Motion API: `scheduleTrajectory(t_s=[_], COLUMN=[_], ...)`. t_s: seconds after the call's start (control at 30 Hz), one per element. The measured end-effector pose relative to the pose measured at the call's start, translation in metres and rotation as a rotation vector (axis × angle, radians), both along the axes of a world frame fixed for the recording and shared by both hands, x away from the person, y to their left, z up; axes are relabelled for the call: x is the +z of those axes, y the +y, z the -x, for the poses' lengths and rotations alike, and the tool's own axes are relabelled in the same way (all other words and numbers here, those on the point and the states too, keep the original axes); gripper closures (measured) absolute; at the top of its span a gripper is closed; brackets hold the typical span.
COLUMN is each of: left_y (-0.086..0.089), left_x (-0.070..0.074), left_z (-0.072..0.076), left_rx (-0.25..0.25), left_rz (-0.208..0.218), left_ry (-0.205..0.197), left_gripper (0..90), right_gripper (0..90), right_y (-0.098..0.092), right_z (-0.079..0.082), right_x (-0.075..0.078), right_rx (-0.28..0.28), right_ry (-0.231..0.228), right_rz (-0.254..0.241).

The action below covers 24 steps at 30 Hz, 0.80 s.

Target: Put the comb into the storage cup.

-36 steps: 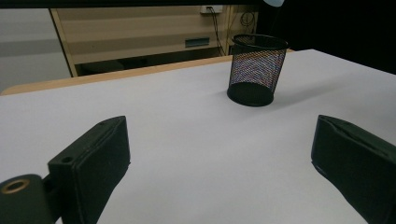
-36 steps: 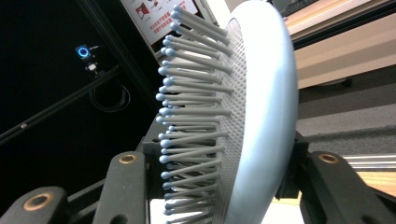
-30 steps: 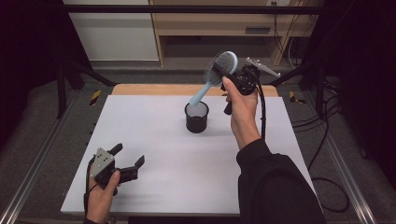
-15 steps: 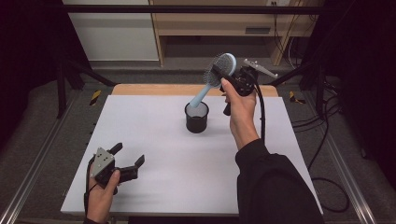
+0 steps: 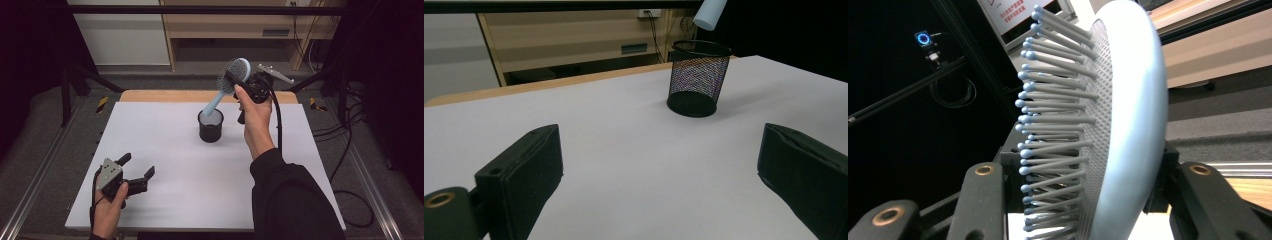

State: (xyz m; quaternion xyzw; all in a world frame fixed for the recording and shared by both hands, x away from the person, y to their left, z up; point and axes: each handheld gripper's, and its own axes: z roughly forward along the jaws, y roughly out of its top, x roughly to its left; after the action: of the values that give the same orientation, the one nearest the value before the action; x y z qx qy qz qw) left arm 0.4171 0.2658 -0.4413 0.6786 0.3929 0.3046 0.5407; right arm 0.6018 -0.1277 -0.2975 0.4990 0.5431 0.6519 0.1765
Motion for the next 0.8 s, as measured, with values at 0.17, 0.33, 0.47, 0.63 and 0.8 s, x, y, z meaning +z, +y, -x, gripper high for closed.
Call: scheduleTrajectory(t_s=[0.17, 0.33, 0.47, 0.63, 0.8], left_y=[0.000, 0.000, 0.000, 0.000, 0.000], left_x=[0.000, 0.000, 0.000, 0.000, 0.000], left_z=[0.000, 0.000, 0.000, 0.000, 0.000], left_rx=[-0.002, -0.003, -0.002, 0.000, -0.003], left_rz=[-0.001, 0.001, 0.002, 0.003, 0.002], left_ry=[0.000, 0.001, 0.000, -0.001, -0.008], left_gripper=[4.6, 4.6, 4.6, 4.6, 4.5], right_gripper=[51.1, 51.1, 51.1, 51.1, 51.0], right_y=[0.000, -0.001, -0.002, -0.001, 0.002], right_z=[-0.002, -0.005, -0.007, -0.009, -0.011], right_x=[-0.003, -0.010, -0.013, -0.018, -0.023], right_rx=[-0.006, -0.017, -0.021, -0.028, -0.026], right_ry=[-0.004, 0.001, 0.003, 0.010, 0.022], right_rz=[0.003, 0.010, 0.018, 0.024, 0.031])
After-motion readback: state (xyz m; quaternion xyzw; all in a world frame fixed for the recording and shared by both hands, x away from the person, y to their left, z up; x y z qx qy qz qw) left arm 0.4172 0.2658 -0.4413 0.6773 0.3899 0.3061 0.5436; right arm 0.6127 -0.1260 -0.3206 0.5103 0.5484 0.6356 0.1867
